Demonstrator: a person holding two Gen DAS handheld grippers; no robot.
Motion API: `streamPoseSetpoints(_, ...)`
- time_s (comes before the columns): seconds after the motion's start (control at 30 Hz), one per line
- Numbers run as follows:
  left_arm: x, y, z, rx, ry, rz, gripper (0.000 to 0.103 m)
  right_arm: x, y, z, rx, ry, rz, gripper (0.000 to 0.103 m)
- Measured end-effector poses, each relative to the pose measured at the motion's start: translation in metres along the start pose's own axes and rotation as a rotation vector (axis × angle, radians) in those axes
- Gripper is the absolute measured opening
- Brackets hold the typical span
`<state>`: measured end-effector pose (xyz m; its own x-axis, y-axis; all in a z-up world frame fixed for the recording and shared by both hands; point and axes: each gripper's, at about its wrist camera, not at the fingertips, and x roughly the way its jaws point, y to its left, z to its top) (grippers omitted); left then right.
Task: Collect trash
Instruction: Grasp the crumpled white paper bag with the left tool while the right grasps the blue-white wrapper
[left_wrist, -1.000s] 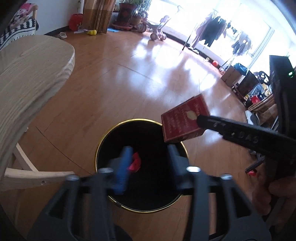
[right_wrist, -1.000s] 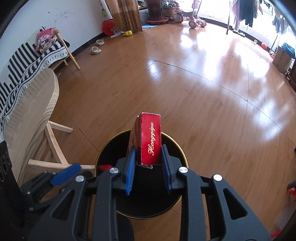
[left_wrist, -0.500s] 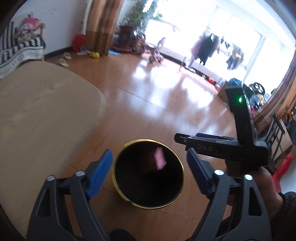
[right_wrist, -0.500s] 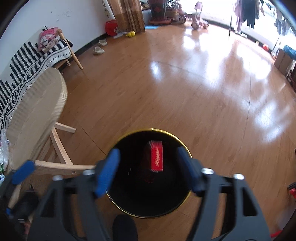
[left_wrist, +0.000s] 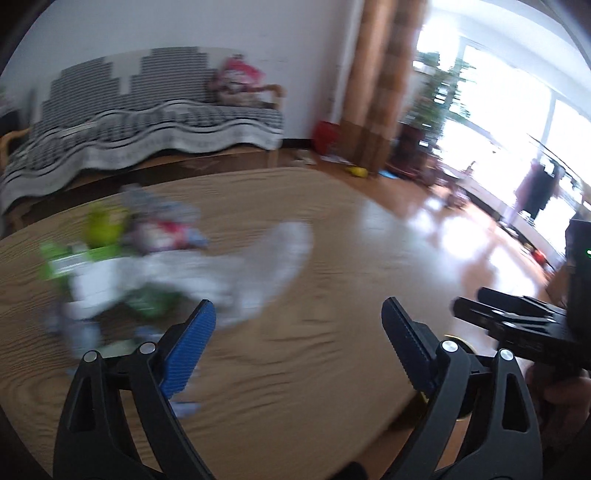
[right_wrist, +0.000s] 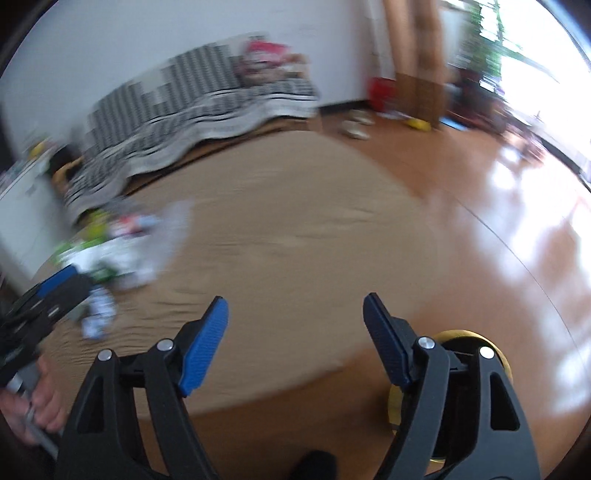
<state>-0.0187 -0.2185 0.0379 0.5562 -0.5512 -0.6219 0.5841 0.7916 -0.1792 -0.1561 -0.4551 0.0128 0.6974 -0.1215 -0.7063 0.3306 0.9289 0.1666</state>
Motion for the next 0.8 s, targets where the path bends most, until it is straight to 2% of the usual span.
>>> streamPoseSetpoints(0.1, -0.018, 0.075, -0.006, -0.08, 0.002, 0.131, 0.089, 0.023, 0.065, 0.006, -0.079, 0.047, 0.099, 0.074)
streamPoseSetpoints(0.23, -0.031, 0.153, -0.019, -0.16, 0.016, 0.245, 0.089, 0.057, 0.142, 0.005, -0.15, 0.122, 0.193, 0.074)
streamPoseSetpoints(0.3, -0.035, 0.179, -0.027, -0.178, 0.024, 0.247, 0.089, 0.07, 0.172, 0.003, -0.184, 0.144, 0.204, 0.074)
streamPoseSetpoints(0.37, -0.036, 0.199, -0.031, -0.185, 0.028, 0.195, 0.089, 0.085, 0.193, 0.003, -0.213, 0.167, 0.214, 0.074)
streamPoseSetpoints(0.47, -0.034, 0.206, -0.03, -0.17, 0.0, 0.156, 0.09, 0.105, 0.212, -0.001, -0.231, 0.201, 0.212, 0.074)
streamPoseSetpoints(0.6, -0.019, 0.185, -0.034, -0.08, 0.011, 0.119, 0.092, 0.123, 0.226, -0.003, -0.24, 0.231, 0.21, 0.076)
streamPoseSetpoints(0.7, -0.003, 0.179, -0.036, 0.001, 0.028, 0.161, 0.092, 0.131, 0.23, -0.006, -0.255, 0.246, 0.201, 0.076)
streamPoseSetpoints(0.8, 0.013, 0.183, -0.032, 0.008, 0.059, 0.145, 0.092, 0.136, 0.231, -0.01, -0.266, 0.257, 0.191, 0.076)
